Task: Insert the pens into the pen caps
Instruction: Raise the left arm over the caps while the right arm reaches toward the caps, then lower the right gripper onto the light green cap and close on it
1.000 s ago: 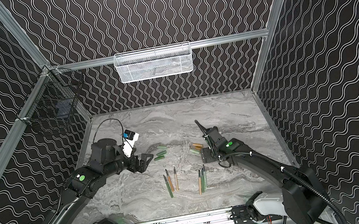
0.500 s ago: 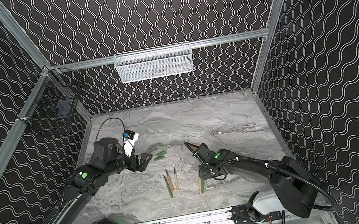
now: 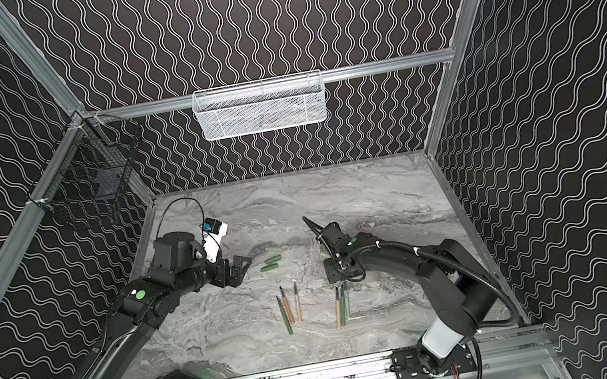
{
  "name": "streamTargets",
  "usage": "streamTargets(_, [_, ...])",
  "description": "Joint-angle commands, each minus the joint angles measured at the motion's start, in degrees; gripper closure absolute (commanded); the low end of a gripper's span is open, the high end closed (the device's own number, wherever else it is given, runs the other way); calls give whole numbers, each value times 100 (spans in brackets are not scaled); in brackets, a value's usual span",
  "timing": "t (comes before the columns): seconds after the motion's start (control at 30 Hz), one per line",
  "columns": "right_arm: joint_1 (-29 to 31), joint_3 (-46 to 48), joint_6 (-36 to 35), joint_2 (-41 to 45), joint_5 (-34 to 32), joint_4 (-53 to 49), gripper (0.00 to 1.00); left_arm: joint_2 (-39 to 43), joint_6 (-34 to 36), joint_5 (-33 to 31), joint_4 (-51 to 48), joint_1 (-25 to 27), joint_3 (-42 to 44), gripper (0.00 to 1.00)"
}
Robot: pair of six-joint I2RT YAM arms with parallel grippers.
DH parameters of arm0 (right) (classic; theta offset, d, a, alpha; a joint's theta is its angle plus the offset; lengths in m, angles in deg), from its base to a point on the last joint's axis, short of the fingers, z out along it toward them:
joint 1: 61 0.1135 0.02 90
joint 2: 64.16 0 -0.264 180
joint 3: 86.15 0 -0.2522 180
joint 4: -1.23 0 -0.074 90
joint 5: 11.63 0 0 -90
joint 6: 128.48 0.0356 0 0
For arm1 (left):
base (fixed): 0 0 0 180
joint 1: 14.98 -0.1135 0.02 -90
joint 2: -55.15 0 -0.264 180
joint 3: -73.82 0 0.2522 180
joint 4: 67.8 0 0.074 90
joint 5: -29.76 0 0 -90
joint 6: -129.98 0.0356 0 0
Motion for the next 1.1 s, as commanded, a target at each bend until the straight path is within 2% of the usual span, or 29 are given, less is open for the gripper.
streamTargets(0.0, [-123,-115,-241,-139,304,205,36,21,-22,-70,80,-22,21,1])
streamTargets(0.2, [-303,-218,-499,-382,605,380,32,12,-11,-64,57,-33,11,1])
streamTargets(0.57, [-545,-357,-688,-874,933,625,29,12,-55,-51,53,-33,43,1])
streamTargets(0.7, [-619,-683,-888,-1085,1053,615,28,3,-46,-70,62,-31,38,1])
streamTargets(1.07, [-411,-832,-1087,-1294,1329,462,29,-132,-63,-24,78,-32,-6,1])
